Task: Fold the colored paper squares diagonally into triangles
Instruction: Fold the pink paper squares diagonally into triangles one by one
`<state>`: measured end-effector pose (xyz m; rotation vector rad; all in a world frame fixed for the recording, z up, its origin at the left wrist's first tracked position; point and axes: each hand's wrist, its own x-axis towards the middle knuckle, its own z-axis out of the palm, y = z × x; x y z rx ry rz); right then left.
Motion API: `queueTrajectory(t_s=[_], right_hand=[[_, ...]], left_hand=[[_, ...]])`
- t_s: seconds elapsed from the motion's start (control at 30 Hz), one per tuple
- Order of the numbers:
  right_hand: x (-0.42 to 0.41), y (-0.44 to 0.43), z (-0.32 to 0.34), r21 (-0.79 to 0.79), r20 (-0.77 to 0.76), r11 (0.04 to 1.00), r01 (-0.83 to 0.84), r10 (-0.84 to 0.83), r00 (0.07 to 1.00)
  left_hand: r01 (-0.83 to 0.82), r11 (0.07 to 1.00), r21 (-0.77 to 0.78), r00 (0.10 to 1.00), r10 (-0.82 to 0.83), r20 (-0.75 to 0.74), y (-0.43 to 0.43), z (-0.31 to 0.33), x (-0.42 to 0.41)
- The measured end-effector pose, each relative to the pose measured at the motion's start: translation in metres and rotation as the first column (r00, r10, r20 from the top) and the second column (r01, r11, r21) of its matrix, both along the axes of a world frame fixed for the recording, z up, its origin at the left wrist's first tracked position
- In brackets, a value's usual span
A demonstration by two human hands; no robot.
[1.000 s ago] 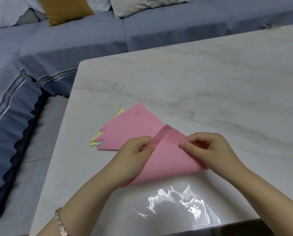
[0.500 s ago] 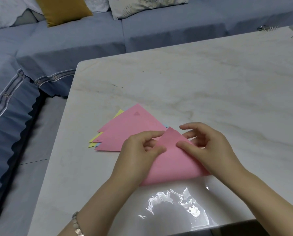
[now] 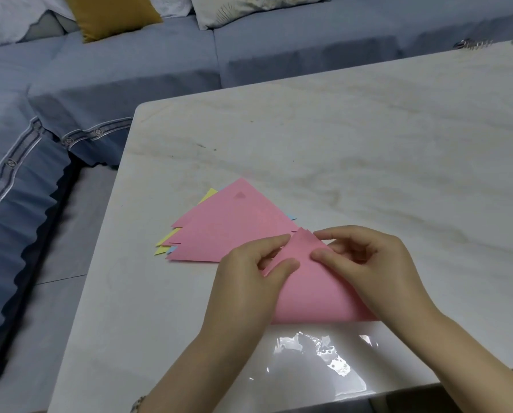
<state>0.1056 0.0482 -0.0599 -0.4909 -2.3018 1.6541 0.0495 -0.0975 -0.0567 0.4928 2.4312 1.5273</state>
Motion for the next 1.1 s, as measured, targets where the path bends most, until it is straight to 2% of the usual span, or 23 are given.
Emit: queueTrajectory(t_s=[0.3, 0.5, 0.8, 0.93, 1.1], right_hand=[[0.004, 0.000, 0.015, -0.022, -0.041, 1.000, 0.008, -0.009, 0.999], [0.008, 0.000, 0.025, -0.027, -0.068, 0.999, -0.045, 0.043, 0.997], [0.010, 0.000, 0.028, 0.026, -0.056, 0.996, -0.086, 0.088, 0.995], [0.010, -0.001, 0.029, 0.028, -0.051, 0.995, -0.092, 0.093, 0.994], [0.011, -0.001, 0.030, -0.045, -0.057, 0.998, -0.047, 0.044, 0.997]], left_hand=[[0.030, 0.996, 0.090, 0.999, -0.033, 0.031, 0.001, 0.015, 0.005], [0.033, 0.993, 0.110, 0.999, -0.033, -0.003, -0.001, 0.022, 0.007], [0.069, 0.996, 0.059, 0.996, -0.065, -0.055, -0.003, 0.027, 0.008], [0.057, 0.996, 0.065, 0.998, -0.055, -0.035, -0.002, 0.026, 0.010], [0.006, 0.993, 0.116, 1.000, -0.007, 0.014, -0.001, 0.028, 0.011]])
